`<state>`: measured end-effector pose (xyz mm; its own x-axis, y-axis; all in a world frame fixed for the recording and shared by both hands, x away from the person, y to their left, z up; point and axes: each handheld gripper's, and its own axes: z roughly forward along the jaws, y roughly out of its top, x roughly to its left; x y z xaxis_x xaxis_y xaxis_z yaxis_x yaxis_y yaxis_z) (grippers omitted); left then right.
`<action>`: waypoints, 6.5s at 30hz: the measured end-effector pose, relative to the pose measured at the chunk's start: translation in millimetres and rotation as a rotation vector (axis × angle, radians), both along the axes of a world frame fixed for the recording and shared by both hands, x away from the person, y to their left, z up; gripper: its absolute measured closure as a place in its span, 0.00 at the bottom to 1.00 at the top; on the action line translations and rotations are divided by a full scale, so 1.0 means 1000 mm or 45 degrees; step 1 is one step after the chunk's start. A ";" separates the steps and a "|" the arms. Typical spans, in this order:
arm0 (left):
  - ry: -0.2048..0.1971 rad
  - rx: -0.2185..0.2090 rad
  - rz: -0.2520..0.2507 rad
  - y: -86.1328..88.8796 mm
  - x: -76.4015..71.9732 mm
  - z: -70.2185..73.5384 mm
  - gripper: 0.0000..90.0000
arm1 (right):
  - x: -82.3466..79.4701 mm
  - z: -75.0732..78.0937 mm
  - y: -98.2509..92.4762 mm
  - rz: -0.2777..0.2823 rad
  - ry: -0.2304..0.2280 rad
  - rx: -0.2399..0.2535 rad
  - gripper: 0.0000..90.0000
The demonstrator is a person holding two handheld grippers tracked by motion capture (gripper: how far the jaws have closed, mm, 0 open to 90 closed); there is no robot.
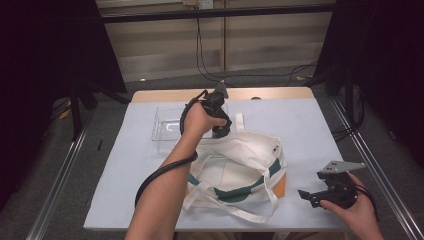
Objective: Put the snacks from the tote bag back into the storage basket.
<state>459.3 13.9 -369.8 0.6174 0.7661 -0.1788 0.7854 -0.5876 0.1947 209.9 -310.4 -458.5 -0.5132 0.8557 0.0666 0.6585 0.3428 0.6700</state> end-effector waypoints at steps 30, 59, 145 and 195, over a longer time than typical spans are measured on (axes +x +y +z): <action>-0.048 -0.033 -0.003 0.012 -0.003 -0.005 0.17 | 0.000 0.000 0.002 0.005 0.012 -0.003 0.05; -0.083 -0.040 -0.047 0.020 -0.011 0.017 0.14 | 0.001 0.000 0.004 0.005 0.013 -0.009 0.05; -0.087 -0.061 -0.143 0.071 -0.057 0.030 0.14 | 0.005 -0.001 0.008 0.019 0.017 -0.014 0.05; -0.044 -0.049 -0.037 0.123 -0.079 0.012 0.13 | 0.008 -0.001 0.014 0.053 0.025 -0.022 0.05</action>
<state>380.4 136.8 -357.9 0.6458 0.7407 -0.1856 0.7604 -0.6018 0.2442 218.0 -296.6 -459.1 -0.5471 0.8347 0.0626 0.6566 0.3815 0.6507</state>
